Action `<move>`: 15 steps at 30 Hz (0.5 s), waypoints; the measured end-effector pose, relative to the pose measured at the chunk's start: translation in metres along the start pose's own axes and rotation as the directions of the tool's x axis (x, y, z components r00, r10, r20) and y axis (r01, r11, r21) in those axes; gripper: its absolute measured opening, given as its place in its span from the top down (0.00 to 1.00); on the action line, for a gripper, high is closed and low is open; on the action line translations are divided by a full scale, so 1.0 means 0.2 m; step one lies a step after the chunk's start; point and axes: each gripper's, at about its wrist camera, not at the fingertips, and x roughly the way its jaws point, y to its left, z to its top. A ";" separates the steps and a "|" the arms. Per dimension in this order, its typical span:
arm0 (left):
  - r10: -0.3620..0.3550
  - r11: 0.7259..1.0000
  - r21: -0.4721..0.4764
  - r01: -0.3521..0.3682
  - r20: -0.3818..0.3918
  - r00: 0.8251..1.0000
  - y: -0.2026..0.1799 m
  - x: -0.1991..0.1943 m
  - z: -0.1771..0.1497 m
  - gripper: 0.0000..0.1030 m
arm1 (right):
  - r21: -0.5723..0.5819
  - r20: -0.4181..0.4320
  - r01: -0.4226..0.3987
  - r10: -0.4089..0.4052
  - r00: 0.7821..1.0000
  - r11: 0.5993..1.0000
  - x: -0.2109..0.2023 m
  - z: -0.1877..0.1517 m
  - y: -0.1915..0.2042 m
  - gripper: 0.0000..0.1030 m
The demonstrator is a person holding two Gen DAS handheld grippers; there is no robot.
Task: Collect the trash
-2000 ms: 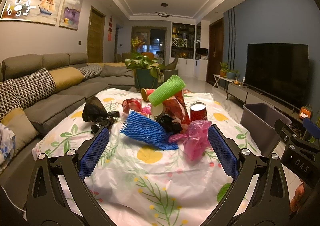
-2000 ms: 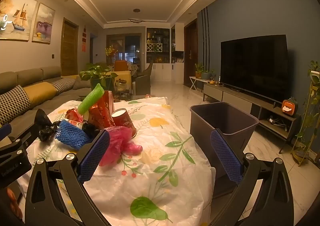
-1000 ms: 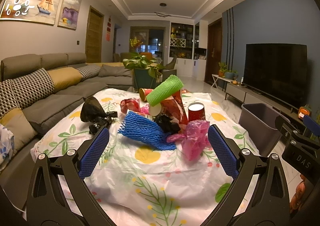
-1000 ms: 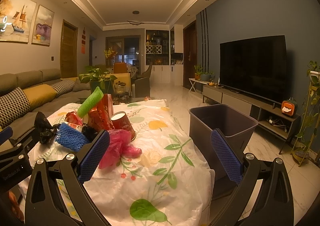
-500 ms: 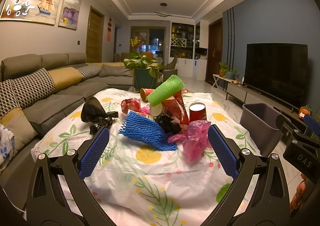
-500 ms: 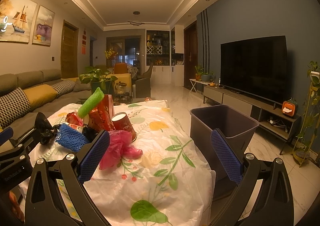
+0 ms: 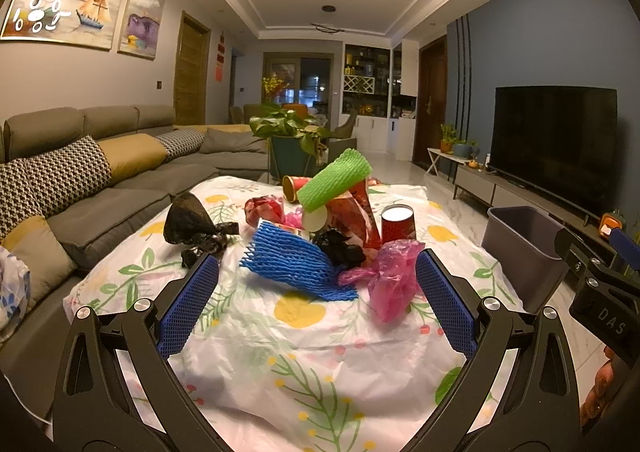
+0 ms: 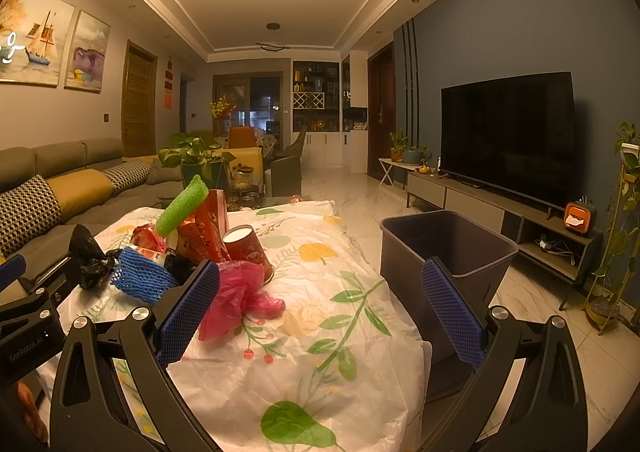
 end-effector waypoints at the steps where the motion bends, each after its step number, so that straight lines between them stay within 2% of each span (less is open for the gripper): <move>1: 0.000 1.000 0.000 0.000 0.000 1.000 0.01 0.00 0.00 0.05 | 0.000 0.001 0.000 0.000 1.000 1.000 0.00 0.00 0.00 0.05; 15: 0.017 1.000 -0.012 -0.017 -0.004 1.000 0.07 0.05 -0.03 0.05 | 0.006 0.002 -0.016 0.016 1.000 1.000 0.04 -0.02 0.02 0.05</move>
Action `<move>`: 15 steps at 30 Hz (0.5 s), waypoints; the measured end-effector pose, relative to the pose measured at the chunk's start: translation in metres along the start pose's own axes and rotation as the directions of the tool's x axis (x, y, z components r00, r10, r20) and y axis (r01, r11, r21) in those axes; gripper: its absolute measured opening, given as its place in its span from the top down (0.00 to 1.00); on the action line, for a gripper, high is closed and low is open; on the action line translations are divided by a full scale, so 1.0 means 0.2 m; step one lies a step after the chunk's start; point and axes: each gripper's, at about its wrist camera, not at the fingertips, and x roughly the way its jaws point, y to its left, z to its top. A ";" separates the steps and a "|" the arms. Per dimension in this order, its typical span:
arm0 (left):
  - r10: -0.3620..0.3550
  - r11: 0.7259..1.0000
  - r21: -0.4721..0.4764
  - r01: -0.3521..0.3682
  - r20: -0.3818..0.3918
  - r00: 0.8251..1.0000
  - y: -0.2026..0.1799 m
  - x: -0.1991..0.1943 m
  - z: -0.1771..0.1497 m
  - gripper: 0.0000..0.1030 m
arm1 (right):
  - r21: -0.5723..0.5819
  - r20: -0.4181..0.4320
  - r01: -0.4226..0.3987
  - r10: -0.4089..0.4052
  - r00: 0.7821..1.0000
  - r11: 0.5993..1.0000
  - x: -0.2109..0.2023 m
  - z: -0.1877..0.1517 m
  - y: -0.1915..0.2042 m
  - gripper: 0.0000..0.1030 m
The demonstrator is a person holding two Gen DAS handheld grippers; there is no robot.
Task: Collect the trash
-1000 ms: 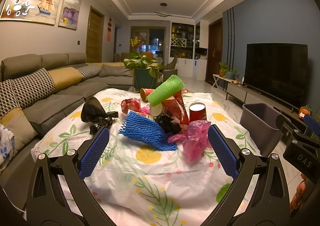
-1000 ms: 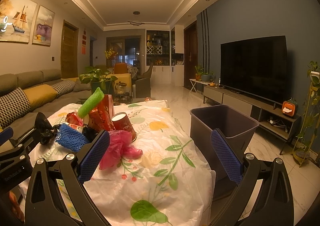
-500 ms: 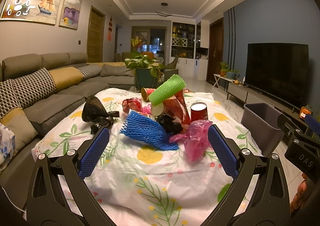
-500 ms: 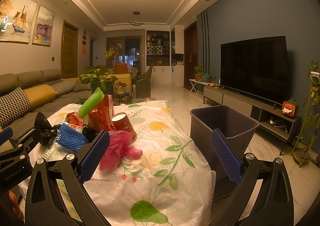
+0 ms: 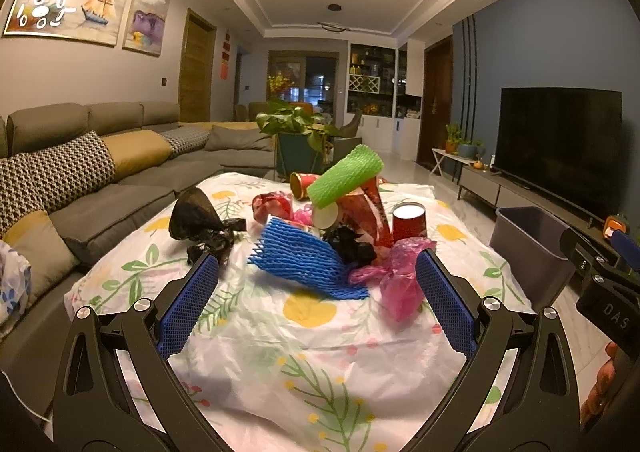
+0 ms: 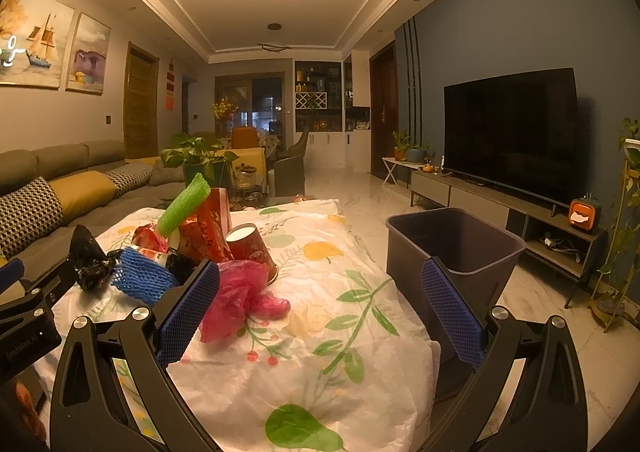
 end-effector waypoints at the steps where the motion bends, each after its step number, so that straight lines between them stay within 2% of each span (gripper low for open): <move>1: 0.002 1.000 0.000 -0.002 -0.001 1.000 0.00 0.00 0.00 0.05 | -0.002 0.000 -0.003 0.003 1.000 1.000 0.00 -0.01 0.00 0.05; 15: 0.028 0.999 -0.021 -0.028 -0.005 1.000 0.11 0.15 -0.05 0.05 | -0.012 -0.024 -0.062 0.062 0.998 0.998 0.19 -0.10 0.09 0.05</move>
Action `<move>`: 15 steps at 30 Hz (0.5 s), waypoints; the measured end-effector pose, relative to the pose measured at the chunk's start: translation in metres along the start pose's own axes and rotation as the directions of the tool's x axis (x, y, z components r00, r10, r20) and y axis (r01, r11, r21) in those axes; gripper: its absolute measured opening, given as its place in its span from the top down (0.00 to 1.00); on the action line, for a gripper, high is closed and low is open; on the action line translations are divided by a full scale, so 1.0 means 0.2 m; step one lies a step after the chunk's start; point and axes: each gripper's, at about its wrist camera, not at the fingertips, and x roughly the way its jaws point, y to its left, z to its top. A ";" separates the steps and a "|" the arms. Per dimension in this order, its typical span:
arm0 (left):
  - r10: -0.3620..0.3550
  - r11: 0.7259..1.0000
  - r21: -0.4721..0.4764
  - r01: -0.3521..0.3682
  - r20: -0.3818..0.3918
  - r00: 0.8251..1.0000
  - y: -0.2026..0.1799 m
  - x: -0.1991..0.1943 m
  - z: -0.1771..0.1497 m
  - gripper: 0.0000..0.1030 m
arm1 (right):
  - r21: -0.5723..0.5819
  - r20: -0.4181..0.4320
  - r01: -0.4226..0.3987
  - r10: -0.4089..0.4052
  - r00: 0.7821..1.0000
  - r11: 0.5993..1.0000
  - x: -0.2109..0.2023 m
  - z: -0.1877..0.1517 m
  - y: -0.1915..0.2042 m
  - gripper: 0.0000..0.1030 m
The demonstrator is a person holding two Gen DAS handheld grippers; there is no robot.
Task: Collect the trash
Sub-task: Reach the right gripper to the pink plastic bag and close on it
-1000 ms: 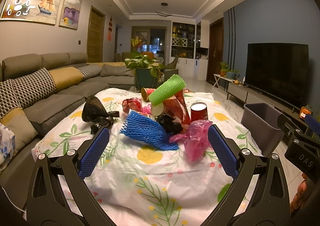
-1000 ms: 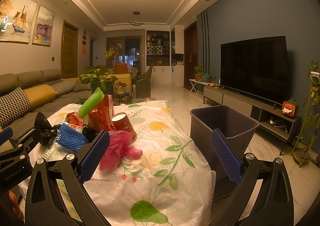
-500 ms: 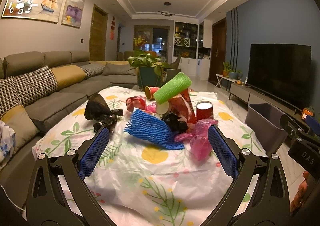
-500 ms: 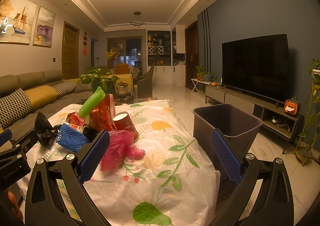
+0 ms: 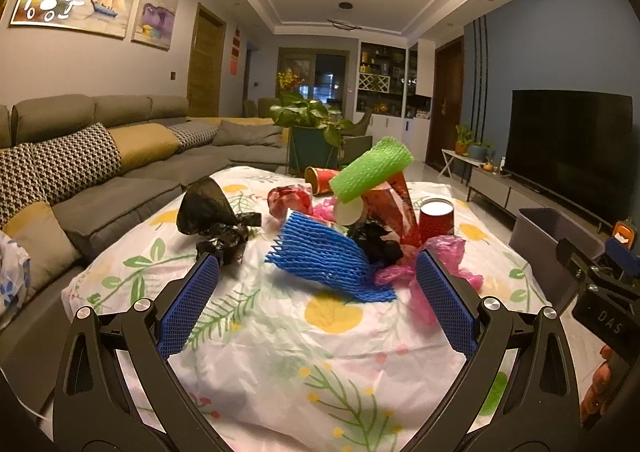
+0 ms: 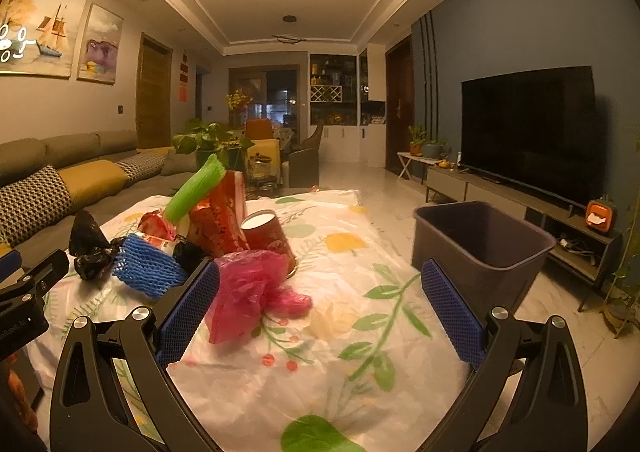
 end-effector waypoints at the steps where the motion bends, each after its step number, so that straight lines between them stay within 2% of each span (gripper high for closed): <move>1: 0.004 1.000 0.001 -0.004 0.001 1.000 0.00 0.01 0.00 0.05 | -0.001 -0.001 -0.009 0.009 1.000 1.000 0.02 -0.01 0.01 0.05; 4: 0.021 1.000 0.000 -0.021 0.016 1.000 0.02 0.03 -0.01 0.05 | -0.012 0.003 -0.032 0.032 0.999 0.999 0.08 -0.03 0.05 0.05; 10: 0.062 0.998 -0.003 -0.062 0.027 0.998 0.06 0.10 -0.02 0.05 | -0.008 -0.036 -0.101 0.101 0.994 0.995 0.27 -0.07 0.15 0.12; 12: 0.069 0.998 -0.012 -0.068 0.029 0.997 0.08 0.14 -0.02 0.05 | -0.006 -0.039 -0.117 0.117 0.992 0.993 0.32 -0.08 0.17 0.16; 13: 0.070 0.997 -0.016 -0.070 0.030 0.997 0.10 0.16 -0.03 0.05 | -0.010 -0.038 -0.117 0.116 0.992 0.993 0.34 -0.09 0.19 0.22; 15: 0.074 0.997 -0.017 -0.074 0.031 0.997 0.11 0.19 -0.04 0.05 | -0.015 -0.045 -0.124 0.123 0.991 0.992 0.39 -0.10 0.21 0.25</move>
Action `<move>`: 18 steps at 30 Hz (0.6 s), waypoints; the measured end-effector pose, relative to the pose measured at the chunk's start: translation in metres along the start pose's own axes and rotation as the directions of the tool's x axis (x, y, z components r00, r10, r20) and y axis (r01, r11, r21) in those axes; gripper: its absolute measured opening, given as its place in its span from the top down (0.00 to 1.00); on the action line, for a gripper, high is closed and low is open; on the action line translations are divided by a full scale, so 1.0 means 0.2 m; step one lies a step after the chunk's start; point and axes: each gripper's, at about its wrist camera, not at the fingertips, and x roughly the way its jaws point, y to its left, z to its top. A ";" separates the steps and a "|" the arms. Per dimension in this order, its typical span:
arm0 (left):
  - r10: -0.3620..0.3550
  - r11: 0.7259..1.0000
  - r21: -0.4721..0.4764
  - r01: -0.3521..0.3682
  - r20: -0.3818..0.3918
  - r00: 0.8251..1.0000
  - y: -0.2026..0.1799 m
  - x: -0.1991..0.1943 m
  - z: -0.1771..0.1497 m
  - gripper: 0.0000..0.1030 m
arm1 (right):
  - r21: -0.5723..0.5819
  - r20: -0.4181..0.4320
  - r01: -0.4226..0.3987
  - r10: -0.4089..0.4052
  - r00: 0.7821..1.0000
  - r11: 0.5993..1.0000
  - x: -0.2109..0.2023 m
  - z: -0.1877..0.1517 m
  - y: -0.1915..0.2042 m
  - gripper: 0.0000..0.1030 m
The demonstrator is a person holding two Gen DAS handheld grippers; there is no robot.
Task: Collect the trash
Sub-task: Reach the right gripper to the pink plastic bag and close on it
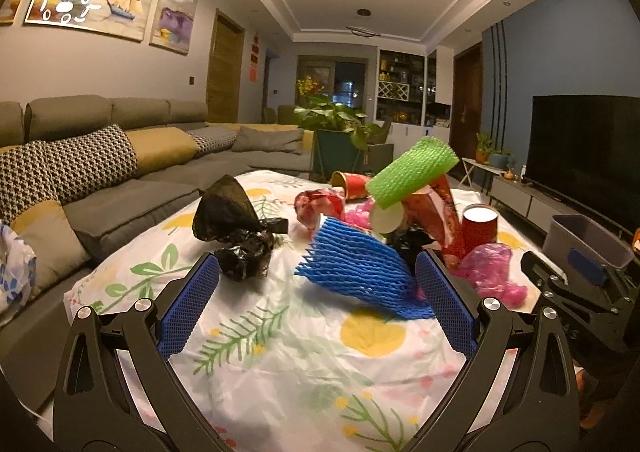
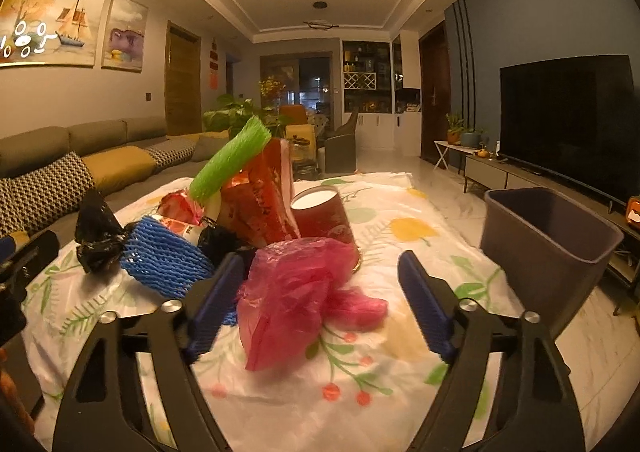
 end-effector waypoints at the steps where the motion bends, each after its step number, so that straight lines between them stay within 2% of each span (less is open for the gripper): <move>1: 0.001 1.000 0.001 -0.001 -0.002 1.000 0.00 0.02 -0.01 0.05 | 0.000 -0.004 -0.008 0.008 1.000 1.000 0.03 -0.01 0.01 0.26; 3: -0.001 1.000 0.004 0.001 -0.007 1.000 0.01 0.06 -0.02 0.06 | -0.001 -0.017 -0.014 0.014 1.000 1.000 0.09 -0.02 0.03 0.28; 7: -0.008 1.000 0.002 0.008 -0.019 1.000 0.03 0.13 -0.03 0.07 | 0.005 -0.041 -0.032 0.032 0.999 0.999 0.17 -0.04 0.05 0.40; 9: -0.013 1.000 -0.010 0.012 -0.031 0.999 0.05 0.18 -0.04 0.07 | -0.002 -0.050 -0.037 0.037 0.998 0.999 0.20 -0.05 0.07 0.48; 14: -0.007 1.000 -0.026 0.006 -0.055 0.998 0.09 0.25 -0.06 0.12 | -0.016 -0.061 -0.052 0.051 0.997 0.998 0.23 -0.08 0.08 0.81; 18: 0.003 1.000 -0.015 -0.004 -0.061 0.998 0.10 0.29 -0.06 0.14 | -0.033 -0.050 -0.047 0.045 0.998 0.998 0.23 -0.08 0.08 0.91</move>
